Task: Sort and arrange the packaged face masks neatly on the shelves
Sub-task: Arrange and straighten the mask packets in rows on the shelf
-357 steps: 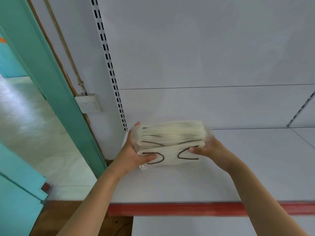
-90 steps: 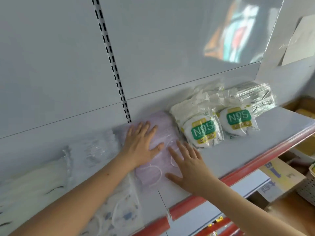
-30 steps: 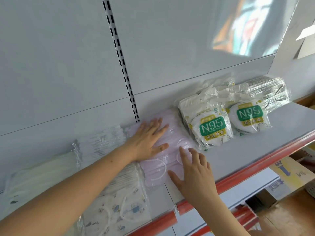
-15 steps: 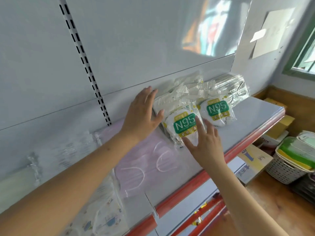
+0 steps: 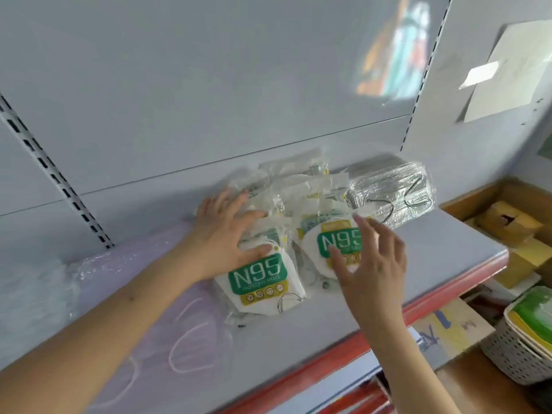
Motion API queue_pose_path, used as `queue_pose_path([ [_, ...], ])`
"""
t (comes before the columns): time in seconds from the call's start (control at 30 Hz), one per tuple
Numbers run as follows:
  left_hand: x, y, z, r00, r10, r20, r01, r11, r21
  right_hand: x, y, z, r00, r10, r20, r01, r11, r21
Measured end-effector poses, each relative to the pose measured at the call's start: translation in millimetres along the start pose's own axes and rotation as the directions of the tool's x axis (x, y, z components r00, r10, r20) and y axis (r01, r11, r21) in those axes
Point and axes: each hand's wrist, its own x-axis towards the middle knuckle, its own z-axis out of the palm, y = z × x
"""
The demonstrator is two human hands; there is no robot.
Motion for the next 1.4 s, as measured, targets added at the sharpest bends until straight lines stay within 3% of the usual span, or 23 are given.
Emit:
queue_pose_path([
  [0.03, 6, 6, -4, 0.998, -0.017, -0.066, 0.017, 1.0, 0.001, 15, 14, -4, 0.989, 0.129, 0.065, -0.127, 0.991, -0.044],
  [0.1, 19, 23, -6, 0.987, -0.043, -0.157, 0.042, 0.999, -0.009, 38, 39, -2, 0.899, 0.307, 0.313, -0.319, 0.948, -0.016],
  [0.17, 32, 44, -5, 0.984, -0.047, -0.173, 0.047, 0.999, -0.004, 46, 48, 9, 0.848, 0.255, 0.465, -0.334, 0.938, 0.096],
  [0.3, 78, 89, -6, 0.992, 0.016, -0.128, -0.01, 0.999, 0.047, 36, 48, 17, 0.875, -0.006, 0.484, -0.075, 0.986, 0.148],
  [0.37, 108, 112, -12, 0.983, 0.068, -0.169, -0.067, 0.998, 0.013, 42, 56, 10, 0.858, -0.079, 0.508, -0.037, 0.976, 0.214],
  [0.43, 142, 138, -15, 0.956, 0.145, -0.254, -0.16, 0.987, -0.036, 58, 73, 1, 0.89, -0.028, 0.454, -0.103, 0.96, 0.26],
  [0.53, 197, 168, -14, 0.947, 0.208, -0.245, -0.229, 0.971, -0.061, 92, 113, -5, 0.949, 0.219, 0.227, -0.252, 0.959, 0.127],
  [0.7, 249, 195, 23, 0.987, 0.16, 0.027, -0.161, 0.985, 0.063, 166, 182, -5, 0.898, 0.338, 0.282, -0.335, 0.94, -0.06],
  [0.77, 255, 200, 35, 0.99, 0.137, 0.023, -0.138, 0.985, 0.102, 194, 203, -6, 0.874, 0.382, 0.299, -0.342, 0.923, -0.178],
  [0.83, 257, 202, 36, 0.991, 0.129, 0.024, -0.13, 0.99, 0.059, 209, 211, -5, 0.802, 0.431, 0.414, -0.4, 0.902, -0.164],
  [0.9, 256, 200, 32, 0.987, 0.148, 0.068, -0.15, 0.988, 0.022, 206, 206, 3, 0.776, 0.426, 0.466, -0.418, 0.9, -0.127],
  [1.03, 249, 195, 22, 0.977, 0.177, 0.121, -0.186, 0.98, 0.07, 185, 186, 10, 0.855, 0.373, 0.361, -0.319, 0.926, -0.201],
  [1.2, 237, 214, 24, 0.987, -0.011, 0.16, -0.013, 0.989, 0.15, 212, 202, -9, 0.885, 0.332, 0.325, -0.314, 0.943, -0.109],
  [1.27, 235, 225, 29, 0.983, -0.063, 0.171, 0.047, 0.995, 0.092, 218, 209, -14, 0.844, 0.302, 0.443, -0.339, 0.941, 0.004],
  [1.33, 233, 228, 28, 0.983, -0.058, 0.176, 0.047, 0.997, 0.062, 213, 210, -14, 0.712, 0.229, 0.664, -0.408, 0.904, 0.126],
  [1.4, 231, 224, 26, 0.983, -0.037, 0.182, 0.03, 0.999, 0.042, 206, 215, -8, 0.66, 0.152, 0.736, -0.348, 0.93, 0.12],
])
